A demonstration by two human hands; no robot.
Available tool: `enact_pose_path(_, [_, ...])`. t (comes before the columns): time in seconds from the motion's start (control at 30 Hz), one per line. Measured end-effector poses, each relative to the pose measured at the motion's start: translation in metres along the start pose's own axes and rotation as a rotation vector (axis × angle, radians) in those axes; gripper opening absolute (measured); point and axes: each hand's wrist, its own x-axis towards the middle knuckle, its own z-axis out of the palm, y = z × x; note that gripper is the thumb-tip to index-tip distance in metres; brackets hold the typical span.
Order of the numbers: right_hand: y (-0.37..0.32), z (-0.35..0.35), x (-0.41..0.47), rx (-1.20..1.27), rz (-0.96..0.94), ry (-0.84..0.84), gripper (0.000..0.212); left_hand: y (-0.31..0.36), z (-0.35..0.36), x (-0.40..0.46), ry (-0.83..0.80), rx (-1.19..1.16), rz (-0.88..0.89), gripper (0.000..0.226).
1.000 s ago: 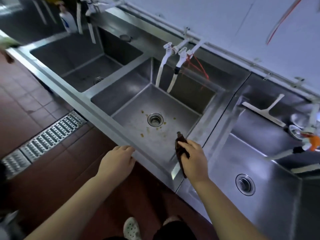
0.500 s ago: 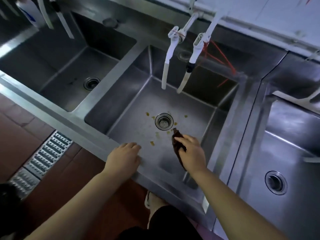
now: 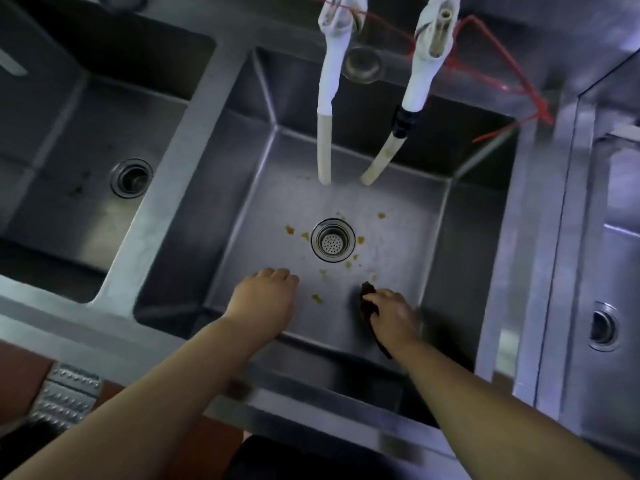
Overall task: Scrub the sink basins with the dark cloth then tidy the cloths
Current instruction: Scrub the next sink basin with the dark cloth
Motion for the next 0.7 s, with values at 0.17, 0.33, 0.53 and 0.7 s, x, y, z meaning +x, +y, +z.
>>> enact_pose_path(0.17, [-0.005, 0.027, 0.018, -0.296, -0.047, -0.296, 0.058, -0.016, 0.018, 0.057, -0.132, 0.122, 0.128, 0.030])
enact_pose_path(0.33, [-0.011, 0.052, 0.030, -0.362, 0.063, -0.470, 0.075, -0.030, 0.036, 0.095, -0.189, 0.306, 0.135, 0.036])
enact_pose_path(0.53, [-0.005, 0.056, 0.067, -0.337, 0.134, -0.181, 0.064, -0.051, 0.072, 0.126, -0.084, 0.351, 0.206, 0.048])
enact_pose_path(0.7, [-0.012, 0.032, 0.131, -0.244, 0.286, 0.054, 0.060, -0.064, 0.091, 0.143, -0.012, 0.477, 0.204, 0.076])
